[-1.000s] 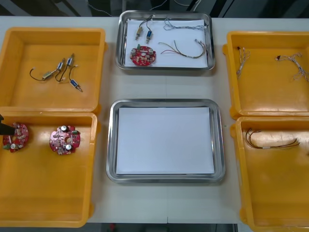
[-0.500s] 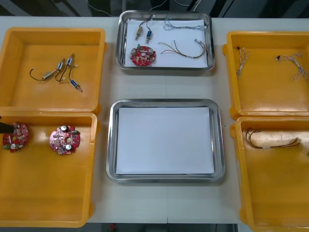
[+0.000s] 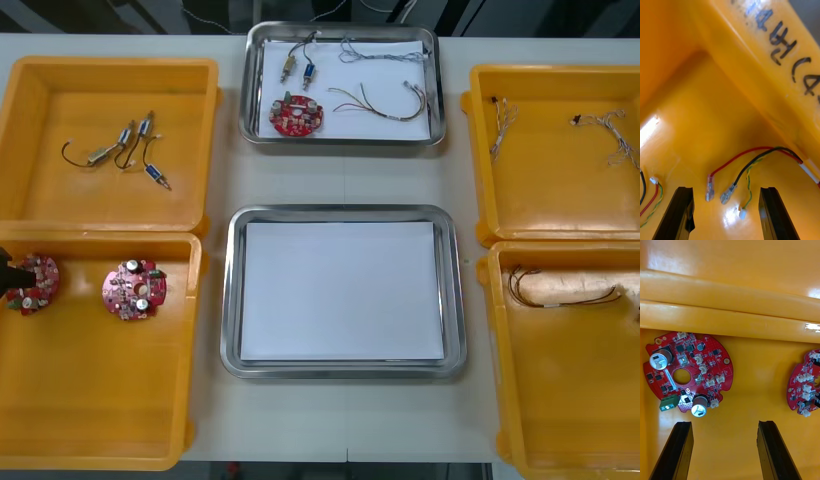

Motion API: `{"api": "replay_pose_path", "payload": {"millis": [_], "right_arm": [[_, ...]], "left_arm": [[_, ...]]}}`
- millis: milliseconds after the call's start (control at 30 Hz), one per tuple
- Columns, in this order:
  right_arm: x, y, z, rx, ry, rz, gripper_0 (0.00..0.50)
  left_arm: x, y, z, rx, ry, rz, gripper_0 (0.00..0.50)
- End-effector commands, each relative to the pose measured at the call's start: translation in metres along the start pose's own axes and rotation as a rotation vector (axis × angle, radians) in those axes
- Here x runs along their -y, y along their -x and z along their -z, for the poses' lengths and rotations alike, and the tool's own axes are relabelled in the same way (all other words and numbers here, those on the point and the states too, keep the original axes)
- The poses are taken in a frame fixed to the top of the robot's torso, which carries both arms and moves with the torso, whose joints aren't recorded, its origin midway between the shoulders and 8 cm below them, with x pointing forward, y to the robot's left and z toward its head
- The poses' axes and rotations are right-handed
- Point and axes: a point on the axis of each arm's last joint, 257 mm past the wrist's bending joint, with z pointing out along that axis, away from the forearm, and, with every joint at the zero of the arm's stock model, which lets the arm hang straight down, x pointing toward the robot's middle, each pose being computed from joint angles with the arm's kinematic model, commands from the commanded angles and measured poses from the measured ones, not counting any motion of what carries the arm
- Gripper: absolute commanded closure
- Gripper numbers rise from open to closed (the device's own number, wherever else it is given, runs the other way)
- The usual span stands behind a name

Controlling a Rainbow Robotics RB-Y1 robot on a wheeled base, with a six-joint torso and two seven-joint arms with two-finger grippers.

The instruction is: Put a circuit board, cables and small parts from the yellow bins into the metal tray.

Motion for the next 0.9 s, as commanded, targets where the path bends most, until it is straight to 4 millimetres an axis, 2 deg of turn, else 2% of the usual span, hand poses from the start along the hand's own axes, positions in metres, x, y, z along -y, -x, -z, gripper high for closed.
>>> {"api": "replay_pose_path", "payload": {"millis": [33,700,900], "right_arm": [[-0.009,-0.004,-0.007,0.001,0.025,-0.040,0.000],[-0.006,-0.025,-0.026,-0.049,0.037,-0.112,0.000],[-0.004,-0.024,-0.028,-0.044,0.033,-0.120,0.000]], "left_arm": [[-0.015,-0.010,-0.001,-0.031,0.031,-0.107,0.000],[-0.028,-0.021,-0.018,-0.041,0.052,-0.112,0.000],[-0.030,-0.022,-0.023,-0.036,0.055,-0.114,0.000]]}}
